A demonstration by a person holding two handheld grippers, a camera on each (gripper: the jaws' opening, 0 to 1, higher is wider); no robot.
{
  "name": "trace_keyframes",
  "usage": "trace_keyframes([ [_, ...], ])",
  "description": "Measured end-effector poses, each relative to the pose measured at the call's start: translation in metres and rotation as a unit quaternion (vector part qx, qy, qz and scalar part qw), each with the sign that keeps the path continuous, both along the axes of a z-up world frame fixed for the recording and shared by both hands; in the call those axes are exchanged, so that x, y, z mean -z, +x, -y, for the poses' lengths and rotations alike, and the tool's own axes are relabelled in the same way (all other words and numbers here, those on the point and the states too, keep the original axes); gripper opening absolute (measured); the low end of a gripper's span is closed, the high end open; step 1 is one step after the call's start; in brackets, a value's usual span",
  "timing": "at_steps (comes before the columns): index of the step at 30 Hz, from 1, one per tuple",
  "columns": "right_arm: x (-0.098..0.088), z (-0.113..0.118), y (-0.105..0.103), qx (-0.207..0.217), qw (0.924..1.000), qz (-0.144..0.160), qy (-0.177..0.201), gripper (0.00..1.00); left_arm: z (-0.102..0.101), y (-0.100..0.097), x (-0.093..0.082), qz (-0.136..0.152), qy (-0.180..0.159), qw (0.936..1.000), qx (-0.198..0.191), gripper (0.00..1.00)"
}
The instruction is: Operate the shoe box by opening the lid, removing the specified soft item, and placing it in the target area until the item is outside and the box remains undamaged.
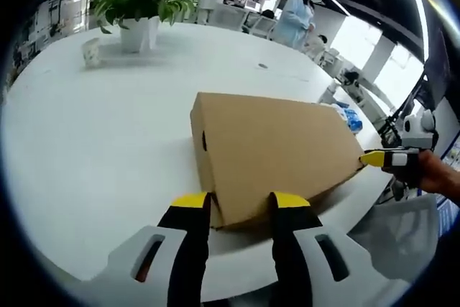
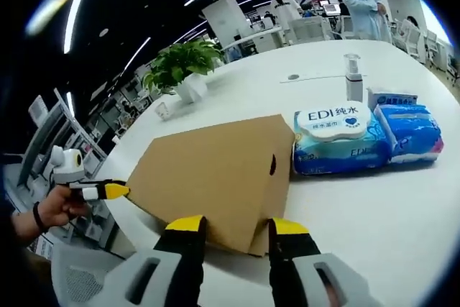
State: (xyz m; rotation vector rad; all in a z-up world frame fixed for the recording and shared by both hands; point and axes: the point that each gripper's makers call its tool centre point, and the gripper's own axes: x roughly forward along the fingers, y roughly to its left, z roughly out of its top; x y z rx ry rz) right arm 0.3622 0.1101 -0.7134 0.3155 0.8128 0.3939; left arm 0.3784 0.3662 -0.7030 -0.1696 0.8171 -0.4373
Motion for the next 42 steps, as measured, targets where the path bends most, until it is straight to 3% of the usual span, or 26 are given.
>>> trace_keyframes([
  [6,0.000,-0.009,0.011,-0.009,0.9999,-0.007,-0.003,0.31,-0.008,0.007,-0.001,0.007,0.005,0.9999,-0.006,0.32],
  [12,0.000,-0.021,0.035,-0.023,0.9997,-0.009,-0.006,0.31,-0.020,0.025,-0.001,0.003,0.008,0.9999,-0.012,0.32],
  [19,-0.001,-0.025,0.066,-0.019,0.9998,-0.005,-0.008,0.31,-0.023,0.060,-0.002,0.007,0.008,0.9996,-0.024,0.31],
  [32,-0.003,-0.004,0.128,-0.009,0.9997,-0.006,-0.023,0.31,-0.002,0.130,-0.002,0.013,0.002,0.9996,-0.023,0.31],
  [42,-0.004,0.008,0.151,-0.009,0.9992,0.002,-0.039,0.30,0.010,0.154,-0.002,0.011,-0.003,0.9997,-0.022,0.31],
])
